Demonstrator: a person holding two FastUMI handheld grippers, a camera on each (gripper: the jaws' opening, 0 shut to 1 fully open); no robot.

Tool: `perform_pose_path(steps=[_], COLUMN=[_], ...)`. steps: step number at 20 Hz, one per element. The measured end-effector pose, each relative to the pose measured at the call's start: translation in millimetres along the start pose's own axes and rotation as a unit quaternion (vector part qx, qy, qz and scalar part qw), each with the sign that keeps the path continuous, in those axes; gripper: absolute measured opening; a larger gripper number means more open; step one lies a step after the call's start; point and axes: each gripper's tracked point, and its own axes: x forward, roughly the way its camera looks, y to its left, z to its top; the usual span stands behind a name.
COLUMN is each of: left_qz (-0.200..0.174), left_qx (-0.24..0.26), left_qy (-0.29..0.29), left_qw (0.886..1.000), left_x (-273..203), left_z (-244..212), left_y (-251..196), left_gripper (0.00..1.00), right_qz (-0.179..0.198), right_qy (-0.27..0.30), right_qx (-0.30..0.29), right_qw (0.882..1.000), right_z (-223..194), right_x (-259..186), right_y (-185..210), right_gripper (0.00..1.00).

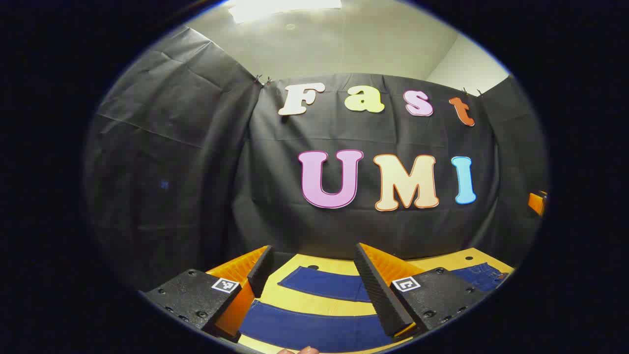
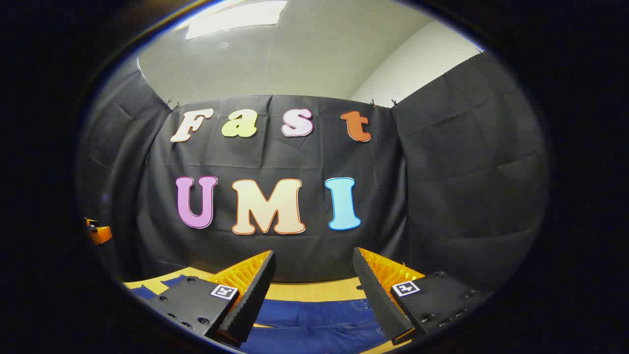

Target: Grasp the waist and the cuffs of the jeans and fold them to make the two legs overlap; first hold the waist and fold one-third of the jeans toward the cuffs, then hold the cuffs and fold the remaining one-third in the same direction to finish folding.

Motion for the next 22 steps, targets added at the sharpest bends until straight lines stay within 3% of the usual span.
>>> perform_pose_path(steps=[17, 22], left_qz=[-0.004, -0.026], left_qx=[0.013, 0.035], left_qy=[0.019, 0.039], left_qw=[1.000, 0.998], left_x=[4.4, 2.0], left_z=[-18.0, -39.4], left_y=[0.6, 3.4], left_gripper=[0.99, 0.99], right_qz=[0.002, 0.007], right_qy=[0.005, 0.007], right_qx=[-0.004, -0.010], right_qw=[1.000, 1.000], right_z=[-2.1, -8.1], right_x=[6.5, 2.0], right_y=[3.0, 6.0], right_gripper=[0.98, 0.98])
